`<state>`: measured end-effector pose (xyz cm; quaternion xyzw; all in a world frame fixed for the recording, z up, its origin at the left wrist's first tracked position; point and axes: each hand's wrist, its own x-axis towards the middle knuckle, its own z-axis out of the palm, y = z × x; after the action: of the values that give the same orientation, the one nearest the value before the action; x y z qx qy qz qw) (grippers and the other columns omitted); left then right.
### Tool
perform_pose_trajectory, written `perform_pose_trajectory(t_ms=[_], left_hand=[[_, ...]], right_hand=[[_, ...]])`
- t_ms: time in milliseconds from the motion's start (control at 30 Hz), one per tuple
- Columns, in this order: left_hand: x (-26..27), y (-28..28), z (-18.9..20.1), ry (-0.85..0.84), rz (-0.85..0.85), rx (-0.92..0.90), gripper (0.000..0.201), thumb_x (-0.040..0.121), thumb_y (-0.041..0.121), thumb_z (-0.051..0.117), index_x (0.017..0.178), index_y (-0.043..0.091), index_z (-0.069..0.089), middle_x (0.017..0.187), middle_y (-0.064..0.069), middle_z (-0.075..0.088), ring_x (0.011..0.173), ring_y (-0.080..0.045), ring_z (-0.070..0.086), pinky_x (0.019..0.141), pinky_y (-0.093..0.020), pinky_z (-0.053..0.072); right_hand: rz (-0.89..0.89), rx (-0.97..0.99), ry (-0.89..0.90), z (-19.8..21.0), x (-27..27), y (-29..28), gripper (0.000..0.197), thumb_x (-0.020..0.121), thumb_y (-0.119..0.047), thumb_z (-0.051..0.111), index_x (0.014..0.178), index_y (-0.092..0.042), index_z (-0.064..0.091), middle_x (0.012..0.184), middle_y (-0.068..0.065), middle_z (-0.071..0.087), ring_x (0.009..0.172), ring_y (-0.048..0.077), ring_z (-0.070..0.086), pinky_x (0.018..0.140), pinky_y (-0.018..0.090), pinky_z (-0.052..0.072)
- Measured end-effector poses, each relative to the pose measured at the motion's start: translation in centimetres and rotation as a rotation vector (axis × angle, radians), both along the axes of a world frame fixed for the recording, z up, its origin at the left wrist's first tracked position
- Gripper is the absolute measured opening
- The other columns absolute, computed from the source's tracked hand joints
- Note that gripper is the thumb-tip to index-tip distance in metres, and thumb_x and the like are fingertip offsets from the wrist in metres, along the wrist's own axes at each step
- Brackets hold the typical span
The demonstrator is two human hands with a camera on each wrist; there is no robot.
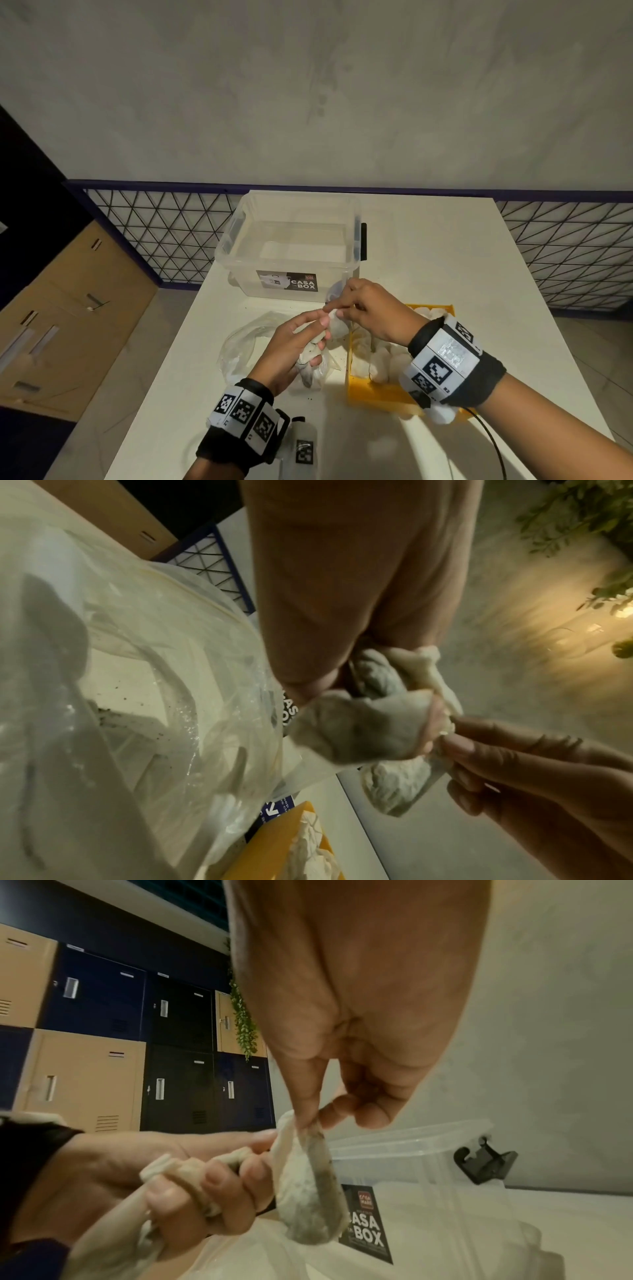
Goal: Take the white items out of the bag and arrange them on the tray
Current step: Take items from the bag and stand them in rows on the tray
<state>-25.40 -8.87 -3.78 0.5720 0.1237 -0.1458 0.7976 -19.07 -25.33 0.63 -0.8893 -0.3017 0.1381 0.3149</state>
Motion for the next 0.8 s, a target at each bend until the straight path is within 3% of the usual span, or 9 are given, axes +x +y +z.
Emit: perform_pose_trajectory(t_ms=[167,333,467,633,800], left_hand=[[0.2,-0.3,0.2,-0.006,0.002,0.024,0.018,0.087,0.015,0.063,0.104,0.009,0.067,0.07,-0.004,0.059,0.055,-0.01,0.048,0.042,-0.02,0.032],[0.4,-0.4,0.3,-0.007,0.019,0.028,0.02,0.083,0.017,0.067,0.1,0.007,0.065,0.07,-0.005,0.058,0.055,-0.01,0.048,0.042,-0.02,0.032],[0.5,-0.7,0.5,-0.022,0.012,0.069,0.009,0.087,0.014,0.064,0.09,0.005,0.065,0.068,-0.005,0.057,0.054,-0.01,0.047,0.041,-0.02,0.032],[0.5,-1.3,0.6,0.012,-0.013,0.08,0.017,0.088,0.014,0.063,0.097,0.001,0.067,0.068,-0.004,0.058,0.054,-0.01,0.047,0.041,-0.02,0.032],[0.5,-1.1,0.3,0.137,0.007,0.035,0.026,0.093,0.023,0.056,0.103,0.002,0.067,0.07,-0.005,0.058,0.056,-0.011,0.049,0.043,-0.02,0.036]], right_hand=[[-0.157,0.134,0.075,0.0,-0.1,0.0,0.016,0.085,-0.013,0.063,0.101,-0.013,0.062,0.091,0.006,0.061,0.071,0.006,0.048,0.061,0.007,0.036],[-0.181,0.19,0.12,0.1,-0.2,-0.3,0.006,0.084,-0.012,0.064,0.088,-0.015,0.061,0.083,0.0,0.06,0.062,0.0,0.045,0.059,0.004,0.037],[-0.159,0.244,0.182,-0.2,-0.2,-0.7,0.013,0.083,-0.013,0.066,0.096,-0.011,0.062,0.086,-0.002,0.058,0.065,0.003,0.045,0.06,0.008,0.038],[-0.158,0.168,0.191,-0.2,-0.1,-2.6,0.011,0.084,-0.013,0.064,0.084,-0.022,0.058,0.08,-0.007,0.058,0.069,0.001,0.049,0.063,0.006,0.039],[-0.261,-0.032,0.182,-1.4,-0.2,-6.6,0.006,0.09,-0.014,0.056,0.091,-0.02,0.053,0.082,-0.003,0.059,0.076,0.013,0.052,0.073,0.027,0.042]])
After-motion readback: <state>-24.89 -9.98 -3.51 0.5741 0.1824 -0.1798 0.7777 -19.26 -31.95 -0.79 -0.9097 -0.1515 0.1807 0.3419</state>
